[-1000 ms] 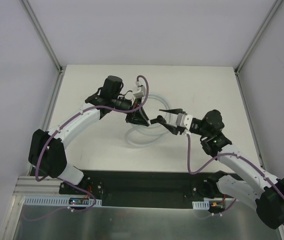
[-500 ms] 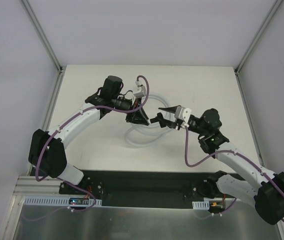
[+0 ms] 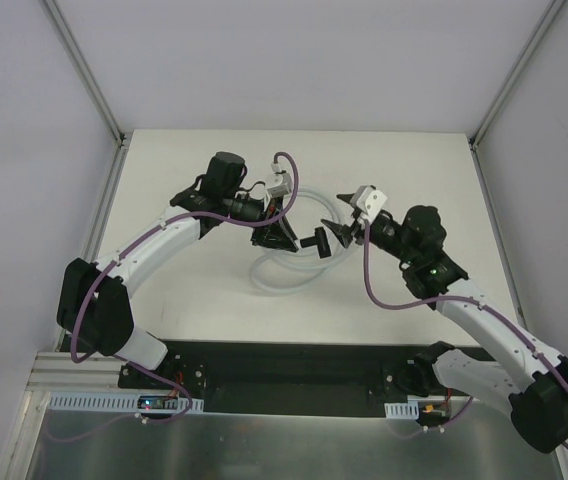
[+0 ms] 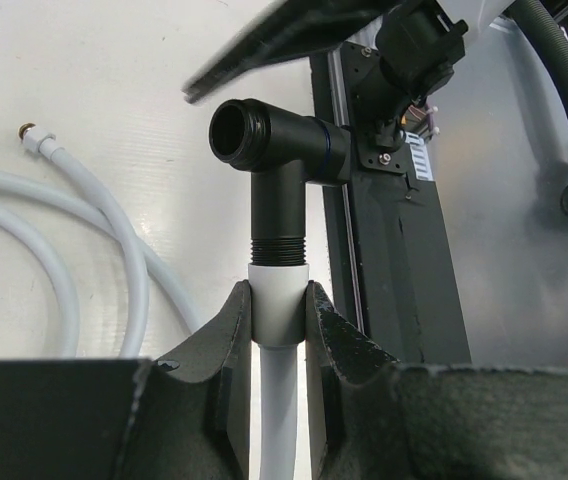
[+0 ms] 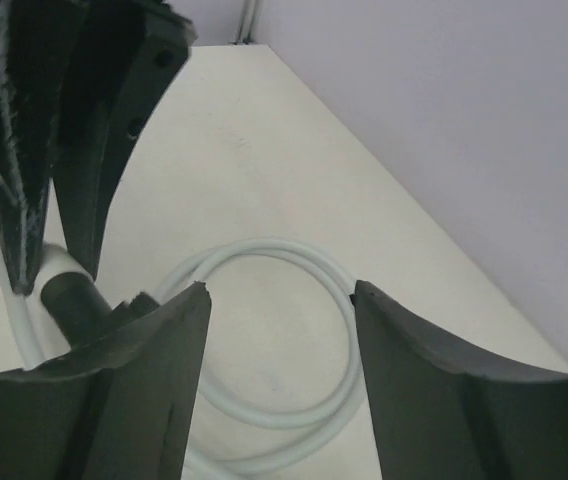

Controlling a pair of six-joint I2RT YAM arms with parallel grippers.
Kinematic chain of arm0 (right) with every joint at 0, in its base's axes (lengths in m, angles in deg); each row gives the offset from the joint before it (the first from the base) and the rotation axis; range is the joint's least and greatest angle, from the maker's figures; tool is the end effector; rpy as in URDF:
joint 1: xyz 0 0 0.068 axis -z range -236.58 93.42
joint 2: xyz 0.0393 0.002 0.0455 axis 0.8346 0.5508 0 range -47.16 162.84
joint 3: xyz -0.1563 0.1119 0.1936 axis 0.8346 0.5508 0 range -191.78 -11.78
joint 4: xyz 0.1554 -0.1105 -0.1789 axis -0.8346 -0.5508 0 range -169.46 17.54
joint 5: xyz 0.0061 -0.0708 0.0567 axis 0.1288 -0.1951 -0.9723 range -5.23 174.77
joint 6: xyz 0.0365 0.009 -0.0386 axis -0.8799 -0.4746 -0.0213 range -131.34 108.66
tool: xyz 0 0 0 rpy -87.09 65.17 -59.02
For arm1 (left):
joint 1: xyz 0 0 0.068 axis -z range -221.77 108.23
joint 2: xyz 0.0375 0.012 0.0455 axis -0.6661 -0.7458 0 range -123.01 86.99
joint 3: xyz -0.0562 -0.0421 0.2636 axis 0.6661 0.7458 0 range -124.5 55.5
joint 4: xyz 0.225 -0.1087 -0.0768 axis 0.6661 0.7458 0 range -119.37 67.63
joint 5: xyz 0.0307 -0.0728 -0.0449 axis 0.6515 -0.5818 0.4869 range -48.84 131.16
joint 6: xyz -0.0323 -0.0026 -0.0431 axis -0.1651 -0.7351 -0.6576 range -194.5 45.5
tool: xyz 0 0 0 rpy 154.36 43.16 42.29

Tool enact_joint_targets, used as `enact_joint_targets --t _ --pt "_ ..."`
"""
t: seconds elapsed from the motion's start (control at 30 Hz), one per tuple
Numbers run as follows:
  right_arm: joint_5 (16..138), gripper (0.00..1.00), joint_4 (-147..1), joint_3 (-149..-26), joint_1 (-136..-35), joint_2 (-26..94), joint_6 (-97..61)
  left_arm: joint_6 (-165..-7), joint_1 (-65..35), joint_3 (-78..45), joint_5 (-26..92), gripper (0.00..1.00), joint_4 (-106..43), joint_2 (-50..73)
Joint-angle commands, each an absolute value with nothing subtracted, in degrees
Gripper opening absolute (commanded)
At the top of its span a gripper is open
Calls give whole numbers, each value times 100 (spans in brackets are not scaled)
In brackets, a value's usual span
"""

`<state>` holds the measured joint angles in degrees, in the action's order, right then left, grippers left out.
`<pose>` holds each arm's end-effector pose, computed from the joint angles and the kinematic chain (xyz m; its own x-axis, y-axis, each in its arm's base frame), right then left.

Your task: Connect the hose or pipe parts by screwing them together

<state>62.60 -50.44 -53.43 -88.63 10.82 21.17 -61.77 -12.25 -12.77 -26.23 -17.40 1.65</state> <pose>0.1949 0.1379 0.3367 0.5060 -0.2703 -0.8191 -0.6377 0.5221 -0.5663 0.2683 -0.1896 0.3195 -0.2154 0.2195 -0.9515 0.9629 -0.1143 -0.2444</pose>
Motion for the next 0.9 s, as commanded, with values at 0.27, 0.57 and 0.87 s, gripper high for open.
enact_joint_targets --t 0.27,0.57,0.87 --pt "4584 81 -5417 -4615 -8277 329 4938 -6036 -1259 -1622 -3240 0 -1610 314" --pt "4099 82 -5312 -4676 -8628 197 5422 -5991 -1276 -1754 -3381 0 -1461 209" --pt "4618 78 -5190 -4659 -9226 180 6064 -5965 -1268 -1780 -3442 0 -1390 130"
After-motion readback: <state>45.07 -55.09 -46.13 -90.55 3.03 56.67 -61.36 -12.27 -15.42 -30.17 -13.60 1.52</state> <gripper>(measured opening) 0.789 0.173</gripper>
